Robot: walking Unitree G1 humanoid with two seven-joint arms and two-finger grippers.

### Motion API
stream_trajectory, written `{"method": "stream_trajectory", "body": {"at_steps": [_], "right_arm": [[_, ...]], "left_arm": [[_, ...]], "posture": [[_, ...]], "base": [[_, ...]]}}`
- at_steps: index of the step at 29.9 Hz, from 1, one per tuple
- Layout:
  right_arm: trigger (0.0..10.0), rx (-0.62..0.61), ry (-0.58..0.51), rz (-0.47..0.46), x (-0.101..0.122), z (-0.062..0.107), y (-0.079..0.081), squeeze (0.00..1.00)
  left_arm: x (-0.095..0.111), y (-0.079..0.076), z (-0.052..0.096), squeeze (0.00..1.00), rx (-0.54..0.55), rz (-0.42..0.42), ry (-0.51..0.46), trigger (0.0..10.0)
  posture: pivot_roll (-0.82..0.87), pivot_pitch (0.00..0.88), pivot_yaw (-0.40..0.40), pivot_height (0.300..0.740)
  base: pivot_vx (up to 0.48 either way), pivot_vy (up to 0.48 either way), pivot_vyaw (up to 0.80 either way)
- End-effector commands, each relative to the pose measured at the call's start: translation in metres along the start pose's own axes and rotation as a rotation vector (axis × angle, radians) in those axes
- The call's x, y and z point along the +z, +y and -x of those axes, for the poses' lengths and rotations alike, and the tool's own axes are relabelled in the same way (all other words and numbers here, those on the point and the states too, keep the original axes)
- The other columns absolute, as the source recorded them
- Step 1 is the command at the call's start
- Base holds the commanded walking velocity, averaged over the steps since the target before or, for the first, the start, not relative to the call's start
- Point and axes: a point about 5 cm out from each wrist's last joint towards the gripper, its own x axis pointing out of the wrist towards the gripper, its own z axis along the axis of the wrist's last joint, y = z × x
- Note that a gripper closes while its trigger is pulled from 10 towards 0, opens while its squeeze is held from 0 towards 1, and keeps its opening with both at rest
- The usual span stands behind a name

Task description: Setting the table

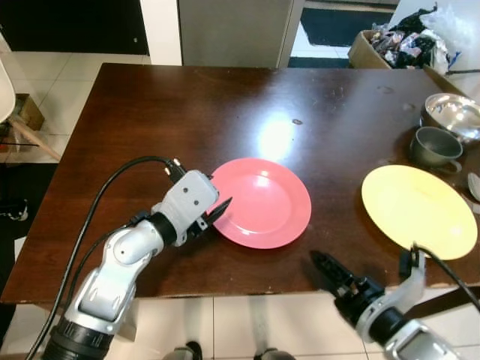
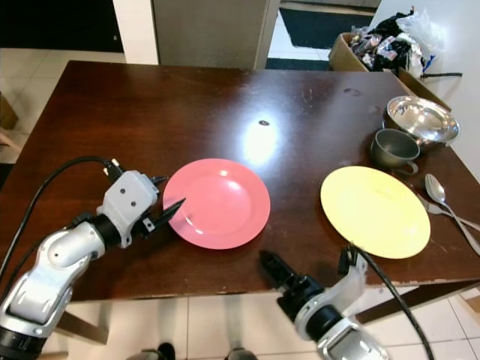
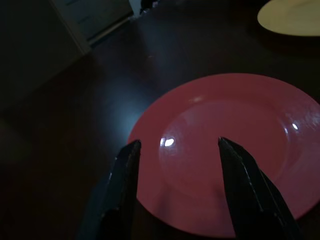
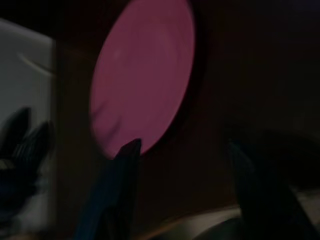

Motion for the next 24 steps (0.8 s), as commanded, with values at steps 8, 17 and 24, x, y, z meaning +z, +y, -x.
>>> {"method": "stream_trajectory", "body": {"at_steps": [8,17,24], "right_arm": [[10.0,0.212,-0.078,0.522,0.009,-0.057,0.034,0.0],[10.0,0.286,0.065,0.74,-0.018,-0.11,0.023,0.0],[10.0,0.284,0.045,0.877,-0.015,-0.128,0.007,0.0]], "left_arm": [[-0.007,0.004,-0.001,0.0,0.02,0.028,0.035,10.0],[-0.018,0.025,0.015,0.0,0.105,0.097,0.107,10.0],[-0.02,0.031,0.029,0.0,0.153,0.137,0.131,10.0]], "posture": [[-0.13,0.059,0.073,0.74],[-0.06,0.077,0.088,0.74],[-0.04,0.085,0.089,0.74]], "base": [[0.0,0.0,0.0],[0.0,0.0,0.0],[0.0,0.0,0.0]]}}
